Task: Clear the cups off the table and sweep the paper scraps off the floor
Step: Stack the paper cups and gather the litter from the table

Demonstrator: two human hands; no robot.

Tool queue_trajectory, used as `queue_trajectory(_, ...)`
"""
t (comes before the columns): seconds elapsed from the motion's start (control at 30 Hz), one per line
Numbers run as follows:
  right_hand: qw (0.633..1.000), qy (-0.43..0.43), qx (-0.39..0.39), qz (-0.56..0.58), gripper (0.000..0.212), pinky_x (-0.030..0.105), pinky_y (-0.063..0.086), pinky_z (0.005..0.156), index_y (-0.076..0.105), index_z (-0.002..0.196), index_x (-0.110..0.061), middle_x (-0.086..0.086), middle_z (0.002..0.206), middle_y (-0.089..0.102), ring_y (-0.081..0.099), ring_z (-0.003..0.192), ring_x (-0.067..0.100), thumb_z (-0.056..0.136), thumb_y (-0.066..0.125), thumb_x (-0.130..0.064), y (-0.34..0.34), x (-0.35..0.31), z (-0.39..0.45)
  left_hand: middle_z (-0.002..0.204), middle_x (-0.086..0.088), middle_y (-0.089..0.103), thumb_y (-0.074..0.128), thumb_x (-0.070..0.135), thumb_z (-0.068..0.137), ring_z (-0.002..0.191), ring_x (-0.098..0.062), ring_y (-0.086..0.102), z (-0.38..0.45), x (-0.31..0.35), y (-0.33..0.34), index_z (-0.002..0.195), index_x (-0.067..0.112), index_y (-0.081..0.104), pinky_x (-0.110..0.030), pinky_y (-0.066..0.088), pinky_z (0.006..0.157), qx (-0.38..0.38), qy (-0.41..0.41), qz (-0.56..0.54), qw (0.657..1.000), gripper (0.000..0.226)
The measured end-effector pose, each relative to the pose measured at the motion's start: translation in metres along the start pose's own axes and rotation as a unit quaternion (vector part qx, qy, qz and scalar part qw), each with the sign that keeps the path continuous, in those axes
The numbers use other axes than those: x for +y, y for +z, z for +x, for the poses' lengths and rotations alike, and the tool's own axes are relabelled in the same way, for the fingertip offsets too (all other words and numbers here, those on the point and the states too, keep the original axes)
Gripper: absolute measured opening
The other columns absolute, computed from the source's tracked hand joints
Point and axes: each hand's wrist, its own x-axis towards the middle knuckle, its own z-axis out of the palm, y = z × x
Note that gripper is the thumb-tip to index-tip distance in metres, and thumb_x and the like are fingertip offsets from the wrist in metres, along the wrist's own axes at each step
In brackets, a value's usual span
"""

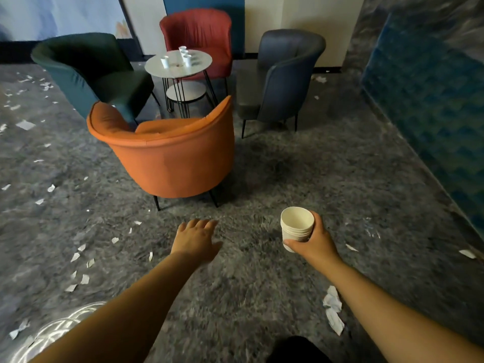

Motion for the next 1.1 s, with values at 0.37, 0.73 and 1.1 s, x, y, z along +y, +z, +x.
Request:
queue_trajectory(0.37, 0.999, -0.030, -0.035, -0.027, 0.094, 0.035, 0.046, 0.092, 0.032, 0.140, -0.023, 0.004, 0.132, 0.053, 0.053, 0.118, 0.026, 0.065, 0.087, -0.023, -0.033, -0.053, 0.283, 0.155, 0.006, 0.030, 0.044, 0.057, 0.092, 0.143, -0.020, 0.021, 0.260, 0.012, -0.066, 0.150, 0.029, 0.025, -0.044, 0.019, 0.117, 0.004, -0.031, -0.022, 0.999, 0.067)
queue_trajectory(0.73, 0.998, -0.040, -0.052, 0.001, 0.090, 0.025, 0.039, 0.084, 0.036, 0.137, -0.021, 0.002, 0.130, 0.052, 0.051, 0.108, 0.017, 0.064, 0.087, -0.015, -0.045, -0.106, 0.503, 0.157, 0.006, 0.026, 0.044, 0.057, 0.093, 0.145, -0.021, 0.018, 0.462, 0.011, -0.138, 0.150, 0.031, 0.023, -0.044, 0.016, 0.117, 0.012, -0.050, -0.043, 0.998, 0.066)
queue_trajectory(1.1, 0.999, -0.018, -0.032, -0.009, 0.094, 0.027, 0.040, 0.091, 0.030, 0.142, -0.020, 0.005, 0.138, 0.047, 0.047, 0.123, 0.024, 0.067, 0.086, -0.014, -0.039, -0.167, 0.720, 0.155, 0.004, 0.029, 0.044, 0.056, 0.093, 0.144, -0.021, 0.020, 0.699, -0.035, -0.201, 0.149, 0.030, 0.025, -0.046, 0.020, 0.116, 0.030, -0.009, -0.018, 0.999, 0.065)
